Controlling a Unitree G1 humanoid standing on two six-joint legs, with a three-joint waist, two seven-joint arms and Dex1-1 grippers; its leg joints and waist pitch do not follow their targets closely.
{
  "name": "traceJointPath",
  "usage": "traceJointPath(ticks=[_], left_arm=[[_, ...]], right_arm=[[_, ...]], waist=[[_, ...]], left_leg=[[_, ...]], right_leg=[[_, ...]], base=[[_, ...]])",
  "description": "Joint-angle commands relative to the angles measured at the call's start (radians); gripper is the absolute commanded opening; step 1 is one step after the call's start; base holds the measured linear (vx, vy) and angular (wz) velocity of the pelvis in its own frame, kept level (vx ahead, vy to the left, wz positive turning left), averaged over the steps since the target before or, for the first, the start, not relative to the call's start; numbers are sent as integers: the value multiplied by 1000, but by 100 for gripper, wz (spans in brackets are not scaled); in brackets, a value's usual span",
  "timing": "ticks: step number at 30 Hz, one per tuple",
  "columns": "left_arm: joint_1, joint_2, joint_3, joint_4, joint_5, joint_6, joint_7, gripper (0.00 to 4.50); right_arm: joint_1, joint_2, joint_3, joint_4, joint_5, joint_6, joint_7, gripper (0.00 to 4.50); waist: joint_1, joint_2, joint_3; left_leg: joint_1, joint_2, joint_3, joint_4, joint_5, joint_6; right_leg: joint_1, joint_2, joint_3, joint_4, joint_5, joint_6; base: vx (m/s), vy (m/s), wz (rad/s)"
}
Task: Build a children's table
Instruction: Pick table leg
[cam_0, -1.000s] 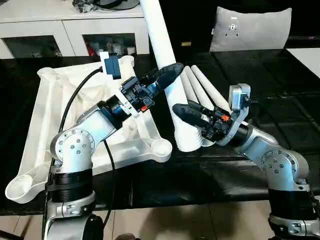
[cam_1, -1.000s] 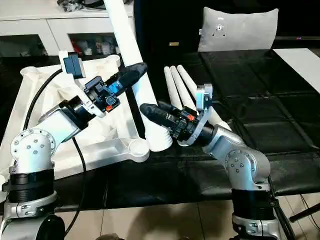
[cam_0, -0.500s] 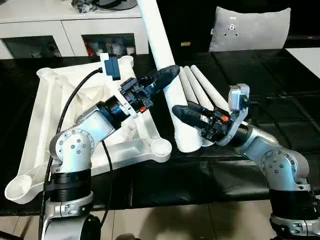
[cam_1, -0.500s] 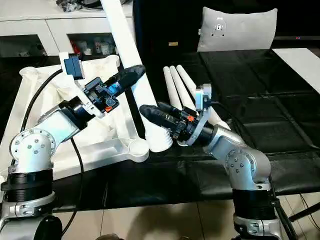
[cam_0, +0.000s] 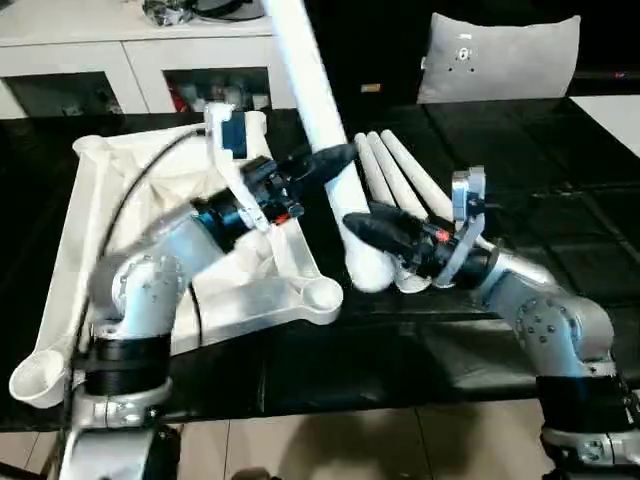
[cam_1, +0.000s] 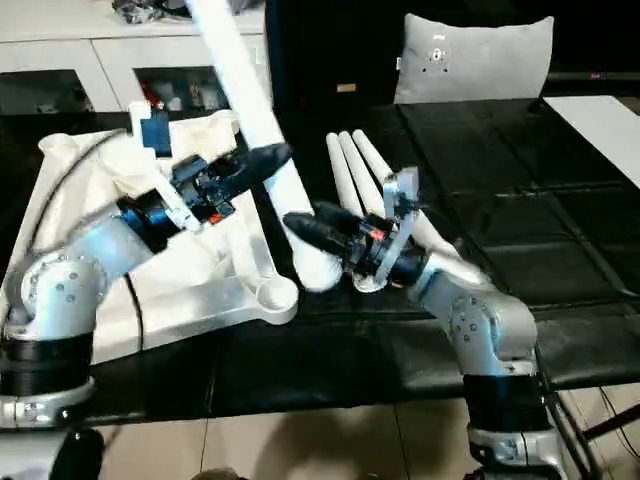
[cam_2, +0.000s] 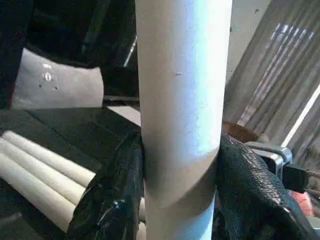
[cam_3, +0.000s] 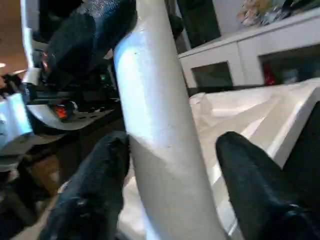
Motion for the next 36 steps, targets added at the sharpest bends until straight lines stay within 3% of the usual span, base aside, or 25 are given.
traceJointPath(ticks=[1, 2, 3, 5, 6, 12, 20, 30, 32, 36], left_arm=[[-14, 17, -25, -17, 33, -8, 11, 183], [-14, 17, -25, -17, 33, -8, 11, 183], [-20, 33, -60, -29, 85, -21, 35, 183], [-26, 39, -79, -35, 115, -15, 58, 183], [-47, 33, -98, -33, 166, -2, 131, 182], [-77, 46, -154, -33, 246, 4, 172, 182], [-97, 48, -201, -40, 278, 15, 171, 182], [-116, 28, -239, -48, 286, 29, 151, 182], [-116, 28, -239, -48, 286, 29, 151, 182], [-115, 27, -246, -65, 281, 41, 140, 182]], right_arm=[[-8, -21, -3, -4, -58, -46, -38, 320], [-8, -21, -3, -4, -58, -46, -38, 338], [-8, -31, 10, -19, -121, -99, -76, 343], [-8, -42, 23, -25, -159, -122, -93, 355], [-11, -61, 46, -34, -166, -110, -66, 376], [-17, -57, 55, -48, -154, -3, -131, 378], [-8, -31, 94, -17, -174, -11, -128, 378], [-55, -1, 156, 53, -213, -29, -108, 378], [-55, -1, 156, 53, -213, -29, -108, 344], [-65, 5, 157, 83, -218, -38, -105, 324]], waist=[[0, -7, -70], [-1, -5, -70], [0, -9, -71], [-1, -12, -71], [-1, -13, -70], [0, -15, -70], [-1, -14, -71], [-1, -17, -72], [-1, -17, -71], [-1, -17, -72]], left_leg=[[-6, 53, -3, -61, 65, 51], [-5, 52, -3, -59, 74, 52], [-6, 54, -3, -59, 82, 53], [-6, 51, -1, -58, 85, 52], [-6, 51, -1, -59, 81, 53], [-7, 49, -2, -57, 92, 70], [-7, 51, -1, -55, 89, 70], [-9, 50, 0, -54, 95, 72], [-9, 49, 0, -54, 95, 71], [-9, 51, 0, -54, 97, 73]], right_leg=[[77, -75, 47, -71, 24, -210], [76, -74, 47, -68, 37, -209], [76, -75, 47, -67, 44, -205], [78, -75, 48, -67, 42, -201], [78, -72, 48, -66, 42, -203], [79, -73, 48, -68, 24, -199], [75, -74, 47, -66, 28, -215], [77, -76, 48, -63, 47, -223], [76, -76, 48, -64, 41, -225], [77, -76, 48, -61, 55, -230]], base=[[0, 0, 0], [0, 0, 0], [0, 0, 0], [0, 0, 0], [0, 0, 0], [0, 0, 0], [0, 0, 0], [0, 0, 0], [0, 0, 0], [0, 0, 0]])
